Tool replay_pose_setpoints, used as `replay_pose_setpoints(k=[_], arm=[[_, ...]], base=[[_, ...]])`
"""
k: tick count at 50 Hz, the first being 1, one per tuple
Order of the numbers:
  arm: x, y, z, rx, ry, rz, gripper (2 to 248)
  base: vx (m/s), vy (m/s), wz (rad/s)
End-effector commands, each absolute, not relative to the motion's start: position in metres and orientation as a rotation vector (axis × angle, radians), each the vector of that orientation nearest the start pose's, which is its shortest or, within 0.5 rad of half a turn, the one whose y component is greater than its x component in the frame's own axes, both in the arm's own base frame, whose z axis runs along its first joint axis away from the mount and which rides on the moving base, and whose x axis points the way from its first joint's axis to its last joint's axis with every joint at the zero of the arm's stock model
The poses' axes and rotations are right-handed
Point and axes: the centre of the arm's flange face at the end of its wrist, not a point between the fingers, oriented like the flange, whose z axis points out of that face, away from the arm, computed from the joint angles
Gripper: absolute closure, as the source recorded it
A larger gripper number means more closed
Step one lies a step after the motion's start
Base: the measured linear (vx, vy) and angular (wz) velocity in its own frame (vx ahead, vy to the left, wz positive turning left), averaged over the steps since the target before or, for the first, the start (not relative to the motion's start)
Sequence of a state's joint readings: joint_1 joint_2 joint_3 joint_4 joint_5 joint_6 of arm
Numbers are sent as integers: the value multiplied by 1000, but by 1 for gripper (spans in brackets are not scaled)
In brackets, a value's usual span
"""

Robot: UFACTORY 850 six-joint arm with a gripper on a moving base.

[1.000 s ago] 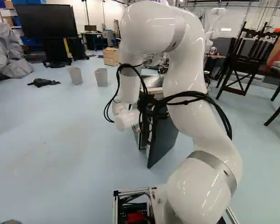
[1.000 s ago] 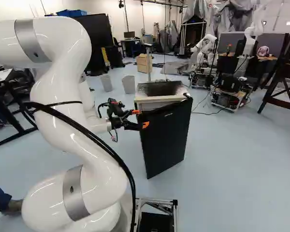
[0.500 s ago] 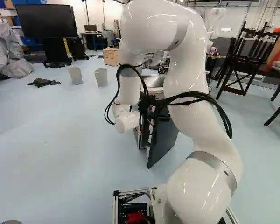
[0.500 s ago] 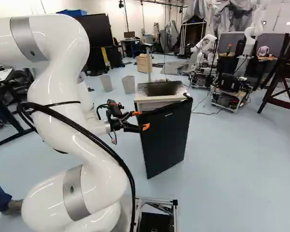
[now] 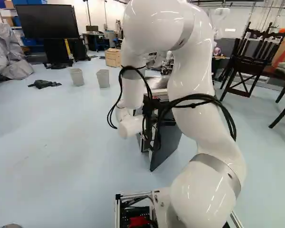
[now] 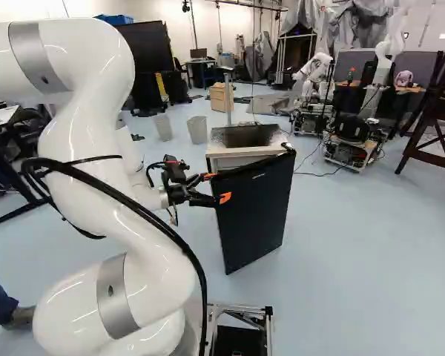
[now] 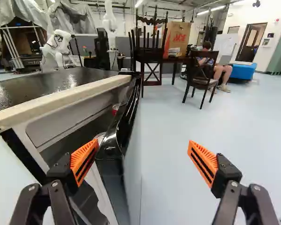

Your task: Grab a drink from the fridge

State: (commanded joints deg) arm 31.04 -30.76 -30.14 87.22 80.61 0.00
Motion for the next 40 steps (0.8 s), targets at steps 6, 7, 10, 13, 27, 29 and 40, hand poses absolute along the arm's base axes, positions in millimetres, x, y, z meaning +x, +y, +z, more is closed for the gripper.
replay_pose_setpoints(k=[6,7,10,13,27,29,40], arm=[[340,102,257,1776,-939,1496,3],[339,101,257,1775,-939,1494,3],[337,100,257,1771,-939,1489,3],[334,99,257,1768,-939,1484,3],[323,91,257,1753,-941,1456,3],[321,90,257,1750,-941,1452,3],[312,82,257,1735,-944,1427,3]], base=[[0,0,0],[0,0,0],[0,0,0],[0,0,0],[0,0,0],[0,0,0],[0,0,0]])
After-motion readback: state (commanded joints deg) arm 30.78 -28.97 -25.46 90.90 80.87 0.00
